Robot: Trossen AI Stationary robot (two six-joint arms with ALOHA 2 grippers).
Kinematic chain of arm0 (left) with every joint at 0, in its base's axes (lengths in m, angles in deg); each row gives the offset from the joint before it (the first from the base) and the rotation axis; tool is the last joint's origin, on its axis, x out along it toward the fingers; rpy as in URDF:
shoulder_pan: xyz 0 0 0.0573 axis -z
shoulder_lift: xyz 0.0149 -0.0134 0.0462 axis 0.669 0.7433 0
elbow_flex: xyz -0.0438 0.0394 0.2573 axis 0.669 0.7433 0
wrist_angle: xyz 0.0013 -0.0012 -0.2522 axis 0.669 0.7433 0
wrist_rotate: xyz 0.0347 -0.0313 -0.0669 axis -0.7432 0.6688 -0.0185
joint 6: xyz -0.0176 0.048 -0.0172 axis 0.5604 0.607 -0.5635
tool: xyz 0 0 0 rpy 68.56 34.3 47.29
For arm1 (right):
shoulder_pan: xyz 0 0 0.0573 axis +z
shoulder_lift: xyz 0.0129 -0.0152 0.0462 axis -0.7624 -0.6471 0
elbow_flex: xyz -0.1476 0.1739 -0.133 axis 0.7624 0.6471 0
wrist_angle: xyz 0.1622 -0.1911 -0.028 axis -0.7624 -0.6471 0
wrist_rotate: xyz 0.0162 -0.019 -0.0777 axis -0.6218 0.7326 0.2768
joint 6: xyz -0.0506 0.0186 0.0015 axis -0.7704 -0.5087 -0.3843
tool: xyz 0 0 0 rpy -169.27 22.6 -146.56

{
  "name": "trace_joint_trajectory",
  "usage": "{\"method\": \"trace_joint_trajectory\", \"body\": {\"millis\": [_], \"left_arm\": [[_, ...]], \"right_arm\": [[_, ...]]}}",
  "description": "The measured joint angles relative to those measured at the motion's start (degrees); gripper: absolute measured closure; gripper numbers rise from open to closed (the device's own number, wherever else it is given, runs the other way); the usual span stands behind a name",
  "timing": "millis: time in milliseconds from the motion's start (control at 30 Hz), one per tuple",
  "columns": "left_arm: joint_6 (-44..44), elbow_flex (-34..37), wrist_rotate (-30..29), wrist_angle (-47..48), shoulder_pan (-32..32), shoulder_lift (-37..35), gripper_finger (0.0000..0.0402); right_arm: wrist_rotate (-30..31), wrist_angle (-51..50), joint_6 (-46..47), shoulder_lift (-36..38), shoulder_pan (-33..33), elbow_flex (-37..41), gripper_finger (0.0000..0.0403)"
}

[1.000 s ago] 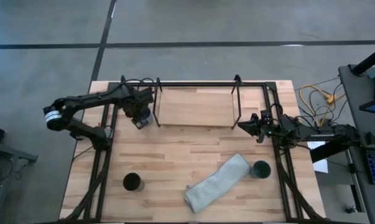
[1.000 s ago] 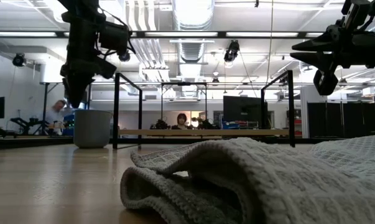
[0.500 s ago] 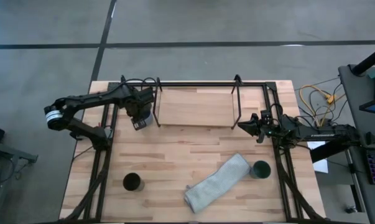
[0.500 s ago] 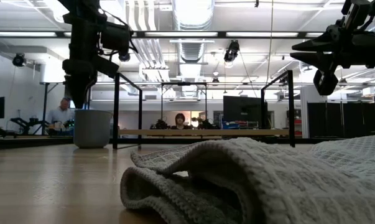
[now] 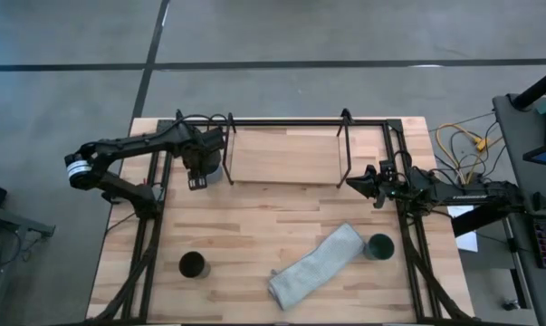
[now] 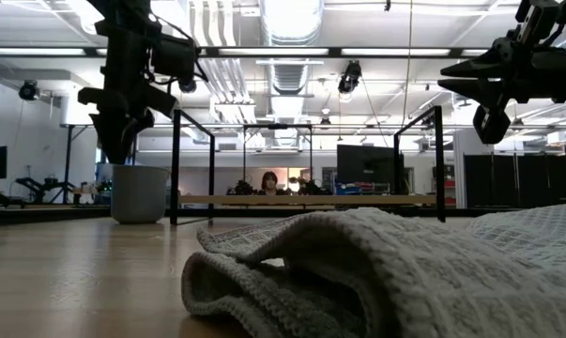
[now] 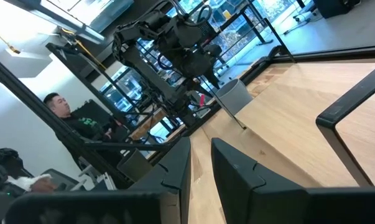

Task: Stack small to large cups/mugs on shelf
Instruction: Put the blue mug on the shelf

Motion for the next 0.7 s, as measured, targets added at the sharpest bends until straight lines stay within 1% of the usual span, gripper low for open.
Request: {"method": "trace_joint_trajectory", "body": {"millis": [367,567,700], "left_arm": [[1.61,0.11,0.99,-1.63,-0.12,0.64,0.0267],[2.8,0.26,0.77,-1.78,-0.35,3.76,0.0267],[3.1,0.31,-1.22,-2.23,-0.36,5.63,0.0267]], "right_arm": [[0.02,0.0,0.0,0.0,0.0,0.0,0.0344],[0.02,-0.05,0.01,0.0,0.02,0.0,0.0344],[0.02,-0.09,0.02,0.0,0.02,0.0,0.0344]]}}
